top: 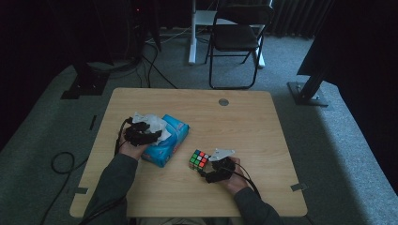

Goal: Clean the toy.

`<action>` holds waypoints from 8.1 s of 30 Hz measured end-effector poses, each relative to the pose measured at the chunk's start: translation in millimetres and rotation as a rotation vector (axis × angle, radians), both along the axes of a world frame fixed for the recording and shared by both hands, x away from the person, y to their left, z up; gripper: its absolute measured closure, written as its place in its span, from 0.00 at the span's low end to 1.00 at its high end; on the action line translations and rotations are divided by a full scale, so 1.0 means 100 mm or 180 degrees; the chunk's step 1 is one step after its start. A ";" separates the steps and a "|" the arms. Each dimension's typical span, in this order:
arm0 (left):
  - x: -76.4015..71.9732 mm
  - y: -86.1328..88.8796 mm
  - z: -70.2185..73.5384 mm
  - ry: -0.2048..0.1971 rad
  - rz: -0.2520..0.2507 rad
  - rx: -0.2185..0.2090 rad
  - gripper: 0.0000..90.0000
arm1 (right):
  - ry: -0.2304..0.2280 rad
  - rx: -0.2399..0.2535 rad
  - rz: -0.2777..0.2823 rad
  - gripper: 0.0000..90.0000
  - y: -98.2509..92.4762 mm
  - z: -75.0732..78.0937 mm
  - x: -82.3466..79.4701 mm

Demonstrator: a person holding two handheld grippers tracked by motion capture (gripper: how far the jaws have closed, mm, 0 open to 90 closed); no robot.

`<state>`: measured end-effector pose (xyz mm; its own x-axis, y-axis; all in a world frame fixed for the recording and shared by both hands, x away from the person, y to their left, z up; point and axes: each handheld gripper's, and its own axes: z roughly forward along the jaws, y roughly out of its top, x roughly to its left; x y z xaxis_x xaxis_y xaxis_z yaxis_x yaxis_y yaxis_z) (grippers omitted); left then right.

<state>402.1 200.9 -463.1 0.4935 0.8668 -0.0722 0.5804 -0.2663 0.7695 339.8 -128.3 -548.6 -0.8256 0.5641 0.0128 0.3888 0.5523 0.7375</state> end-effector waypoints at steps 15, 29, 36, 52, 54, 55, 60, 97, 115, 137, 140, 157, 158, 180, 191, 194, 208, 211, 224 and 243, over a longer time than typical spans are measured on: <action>-0.05 -0.09 0.04 -0.0036 -0.0271 0.0004 0.92 | -0.0006 -0.0005 0.0001 0.25 0.00 0.00 0.00; -0.13 -0.12 0.22 -0.0207 -0.0351 0.0015 0.95 | -0.0004 -0.0007 0.0000 0.25 0.00 0.00 0.00; -0.17 -0.12 0.31 -0.0306 -0.0330 0.0047 0.95 | -0.0007 -0.0010 0.0002 0.25 0.00 0.00 0.00; -0.32 -0.22 0.49 -0.0531 -0.0439 0.0079 0.95 | 0.0001 0.0011 -0.0006 0.25 0.00 0.00 0.00; -0.34 -0.23 0.52 -0.0554 -0.0453 0.0072 0.95 | -0.0006 0.0006 -0.0009 0.24 0.00 0.00 0.00; -0.36 -0.23 0.53 -0.0565 -0.0461 0.0071 0.95 | -0.0001 0.0008 -0.0012 0.24 0.00 0.00 0.00; -0.41 -0.25 0.56 -0.0608 -0.0497 0.0052 0.95 | -0.0006 0.0030 -0.0031 0.23 0.00 0.00 0.00; -0.67 -0.43 0.55 -0.0667 -0.0735 0.0028 0.95 | -0.0123 0.0114 -0.0040 0.22 0.08 0.07 0.03; -0.69 -0.43 0.48 -0.0621 -0.0750 0.0026 0.95 | -0.0146 0.0098 -0.0006 0.37 0.10 0.04 0.03; -0.72 -0.48 0.43 -0.0585 -0.0802 0.0030 0.95 | -0.0019 0.0076 0.0023 0.30 -0.15 0.09 0.09; -0.71 -0.49 0.42 -0.0579 -0.0813 0.0027 0.95 | -0.0017 0.0073 -0.0008 0.30 -0.19 0.10 0.09; -0.69 -0.70 0.32 -0.0517 -0.0993 0.0031 0.95 | -0.0050 0.0177 -0.0006 0.46 -0.40 0.15 0.14; -0.68 -0.72 0.32 -0.0517 -0.1012 0.0023 0.95 | -0.0057 0.0177 -0.0007 0.46 -0.40 0.15 0.14; -0.56 -1.29 0.22 -0.0514 -0.1283 -0.0093 0.95 | -0.0054 0.0249 -0.0071 0.23 -0.29 0.09 0.23; -0.55 -1.51 -0.03 -0.0309 -0.1402 -0.0014 0.95 | -0.0086 0.0264 -0.0087 0.23 -0.26 0.09 0.24; -0.54 -1.49 -0.10 -0.0258 -0.1371 0.0069 0.95 | -0.0079 0.0266 -0.0096 0.23 -0.26 0.09 0.23; -0.50 -1.62 -0.15 -0.0221 -0.1400 0.0054 0.95 | -0.0080 0.0260 -0.0089 0.25 -0.25 0.07 0.22; -0.48 -1.63 -0.16 -0.0239 -0.1381 0.0106 0.95 | -0.0083 0.0257 -0.0089 0.25 -0.26 0.07 0.22; -0.38 -1.58 -0.16 -0.0241 -0.1219 0.0106 0.95 | -0.0065 0.0272 -0.0139 0.25 -0.28 0.06 0.22; -0.35 -1.48 -0.15 -0.0264 -0.1089 0.0180 0.95 | -0.0048 0.0258 -0.0159 0.26 -0.30 0.04 0.22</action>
